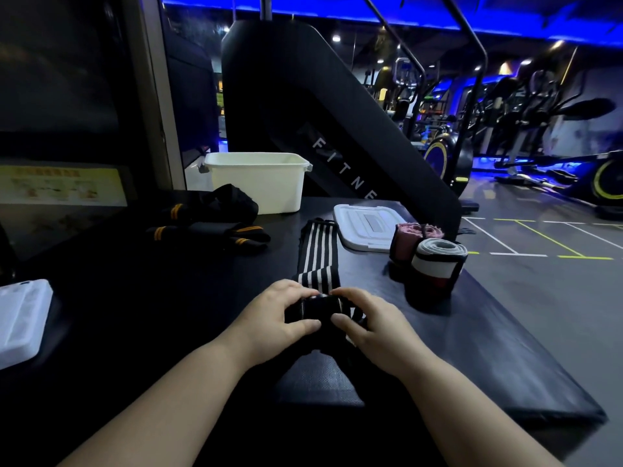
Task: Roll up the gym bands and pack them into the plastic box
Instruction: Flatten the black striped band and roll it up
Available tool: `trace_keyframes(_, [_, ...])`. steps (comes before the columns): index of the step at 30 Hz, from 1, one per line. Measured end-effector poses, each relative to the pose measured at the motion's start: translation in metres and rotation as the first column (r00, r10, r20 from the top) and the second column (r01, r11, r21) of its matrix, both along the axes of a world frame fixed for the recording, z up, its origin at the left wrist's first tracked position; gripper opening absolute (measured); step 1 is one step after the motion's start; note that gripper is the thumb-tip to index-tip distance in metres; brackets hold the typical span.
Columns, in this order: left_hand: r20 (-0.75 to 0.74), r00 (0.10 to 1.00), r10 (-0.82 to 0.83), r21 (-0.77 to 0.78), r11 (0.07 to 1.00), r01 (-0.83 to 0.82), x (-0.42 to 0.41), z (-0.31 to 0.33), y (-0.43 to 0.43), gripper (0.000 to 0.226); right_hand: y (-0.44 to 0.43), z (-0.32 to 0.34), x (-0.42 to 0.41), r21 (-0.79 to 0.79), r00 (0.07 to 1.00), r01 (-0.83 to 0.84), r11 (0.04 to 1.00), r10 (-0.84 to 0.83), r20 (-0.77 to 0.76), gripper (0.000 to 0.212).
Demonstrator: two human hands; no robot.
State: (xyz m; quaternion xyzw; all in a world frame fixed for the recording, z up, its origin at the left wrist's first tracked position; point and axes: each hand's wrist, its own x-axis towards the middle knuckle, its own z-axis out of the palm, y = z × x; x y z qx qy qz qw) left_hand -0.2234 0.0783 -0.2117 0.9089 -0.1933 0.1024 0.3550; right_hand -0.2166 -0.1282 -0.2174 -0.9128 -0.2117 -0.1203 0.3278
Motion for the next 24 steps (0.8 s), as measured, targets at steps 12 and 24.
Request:
trace_keyframes(12, [-0.065, 0.998, -0.003, -0.072, 0.997, -0.002, -0.008, 0.006, 0.000, 0.044, -0.002, 0.001, -0.002, 0.096, 0.995, 0.060, 0.994, -0.052, -0.085, 0.017])
trace_keyframes(24, [-0.079, 0.996, -0.038, -0.116, 0.993, 0.029, -0.004, 0.004, 0.002, 0.048, 0.001, 0.027, 0.036, 0.206, 0.920, 0.214, 0.955, -0.127, -0.370, 0.039])
